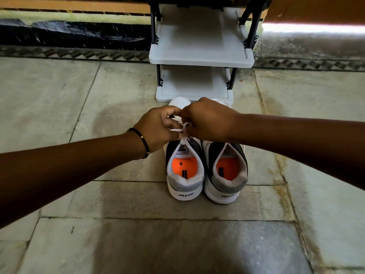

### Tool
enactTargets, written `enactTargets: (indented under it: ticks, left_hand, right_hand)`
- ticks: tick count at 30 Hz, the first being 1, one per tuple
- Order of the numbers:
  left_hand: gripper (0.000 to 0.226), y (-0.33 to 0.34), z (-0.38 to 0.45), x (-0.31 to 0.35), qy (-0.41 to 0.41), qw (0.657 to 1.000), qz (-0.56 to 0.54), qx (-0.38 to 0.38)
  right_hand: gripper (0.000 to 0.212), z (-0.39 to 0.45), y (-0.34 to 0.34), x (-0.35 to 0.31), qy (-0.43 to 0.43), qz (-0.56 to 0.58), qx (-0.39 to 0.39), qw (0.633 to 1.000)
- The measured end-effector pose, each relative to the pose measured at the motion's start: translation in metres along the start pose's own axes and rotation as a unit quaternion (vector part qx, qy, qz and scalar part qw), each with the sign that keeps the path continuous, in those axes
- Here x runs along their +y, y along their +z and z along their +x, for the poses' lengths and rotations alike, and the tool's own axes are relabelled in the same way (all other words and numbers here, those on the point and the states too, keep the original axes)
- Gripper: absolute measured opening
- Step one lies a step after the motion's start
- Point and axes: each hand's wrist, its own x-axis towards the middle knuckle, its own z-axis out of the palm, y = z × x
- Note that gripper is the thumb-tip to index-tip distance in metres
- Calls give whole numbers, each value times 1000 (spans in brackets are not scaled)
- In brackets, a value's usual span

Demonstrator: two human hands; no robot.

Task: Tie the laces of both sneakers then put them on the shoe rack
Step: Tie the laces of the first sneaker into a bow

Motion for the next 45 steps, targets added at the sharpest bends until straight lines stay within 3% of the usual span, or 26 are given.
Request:
enactTargets:
  ticks: [5,9,11,15,18,22,26,31,37,42,45]
  left_hand:
    - [33,6,-1,6,2,999,21,24]
    - [29,2,3,6,-67,997,18,40]
    - [26,0,4,4,-103,994,23,16]
    - [27,-1,9,7,-129,987,53,-85]
    - [30,-5,18,13,-124,982,80,-120]
    - [17,-10,18,16,-73,974,166,-133]
    - [16,-14,15,15,-7,968,231,-100]
    - [18,-28,14,10,62,905,420,-35]
    - [17,-41,7,-10,55,865,499,-27]
    - [18,-36,10,-18,80,803,590,-37]
    - [17,-41,15,-20,63,803,591,-40]
  right_hand:
    - [17,4,1,-7,61,-17,-5,998]
    - [28,1,7,-10,62,-39,23,997]
    - [38,-1,12,-12,51,-83,23,995]
    - [35,-6,13,-10,19,-119,37,992]
    - [34,-8,10,-9,26,-136,42,990]
    - [29,-10,6,-7,18,-144,12,989]
    - [27,-14,2,-7,9,-156,11,988]
    - [36,-20,-2,-5,-12,-164,-3,986]
    - [40,-47,1,0,-37,-187,-67,979]
    - [43,-56,8,-4,-32,-172,-78,982]
    - [43,-56,11,-7,-41,-156,-63,985]
